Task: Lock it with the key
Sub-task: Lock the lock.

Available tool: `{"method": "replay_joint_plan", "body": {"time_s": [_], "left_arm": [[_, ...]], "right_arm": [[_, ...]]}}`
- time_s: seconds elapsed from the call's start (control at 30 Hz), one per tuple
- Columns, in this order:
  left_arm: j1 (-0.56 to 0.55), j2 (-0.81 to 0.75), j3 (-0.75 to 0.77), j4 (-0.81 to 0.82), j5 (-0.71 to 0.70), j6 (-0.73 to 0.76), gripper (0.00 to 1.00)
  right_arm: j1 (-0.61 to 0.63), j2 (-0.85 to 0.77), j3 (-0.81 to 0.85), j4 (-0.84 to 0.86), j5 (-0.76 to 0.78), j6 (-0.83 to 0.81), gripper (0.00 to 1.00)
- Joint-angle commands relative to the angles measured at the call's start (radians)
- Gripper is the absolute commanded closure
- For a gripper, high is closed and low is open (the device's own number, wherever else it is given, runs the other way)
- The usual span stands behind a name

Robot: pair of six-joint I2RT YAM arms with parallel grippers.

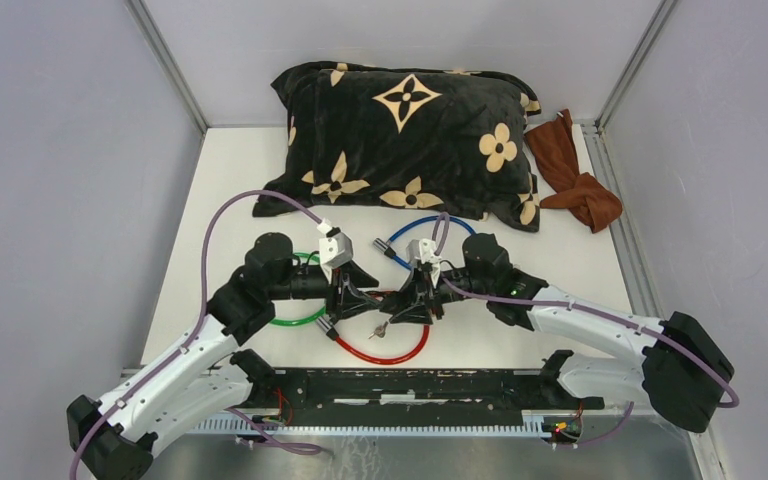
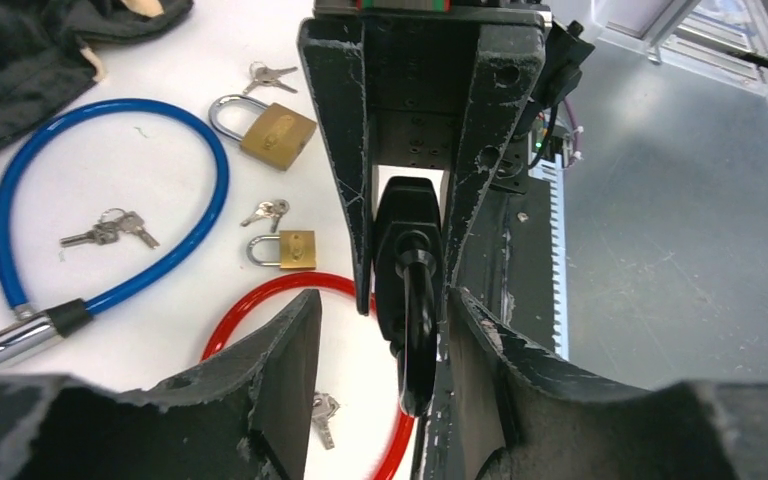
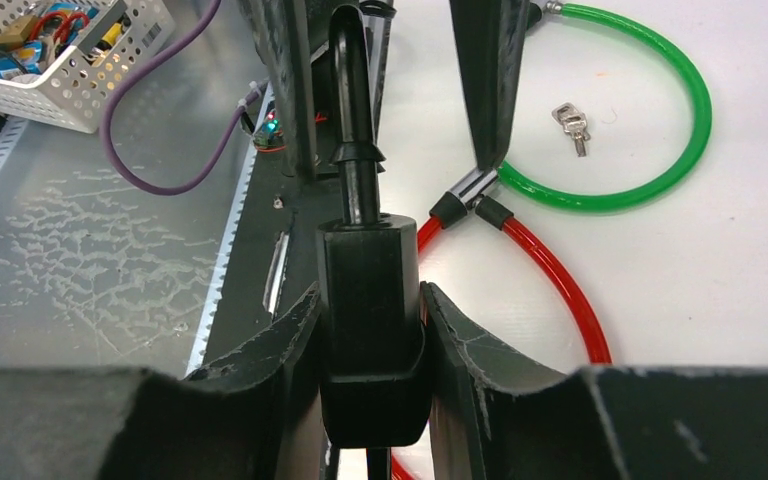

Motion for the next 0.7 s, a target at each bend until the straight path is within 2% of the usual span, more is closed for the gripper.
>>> {"method": "replay_joint_plan", "body": {"time_s": [0.0, 0.27, 0.5, 0.67], "left_arm": [[0.015, -0.014, 0.100, -0.105, -0.035, 0.103, 0.47], [0.005, 0.043, 0.177, -0.275, 0.034, 0.257, 0.39], [-0.134, 0.163, 0.330, -0.549, -0.230, 0.550, 0.40], [-0.138, 0.230, 0.426, -0.588, -0.263, 0.598, 0.39]], "right_arm": [[-0.004, -0.050, 0.057, -0.004, 0.009, -0.060, 1.00], [0.000, -0.034, 0.198, -0.344, 0.136, -0.244, 1.00], [0.022, 0.020, 0.363, -0.631, 0.304, -0.382, 1.00], [0.031, 0.006, 0.395, -0.664, 0.308, -0.416, 1.00]]}}
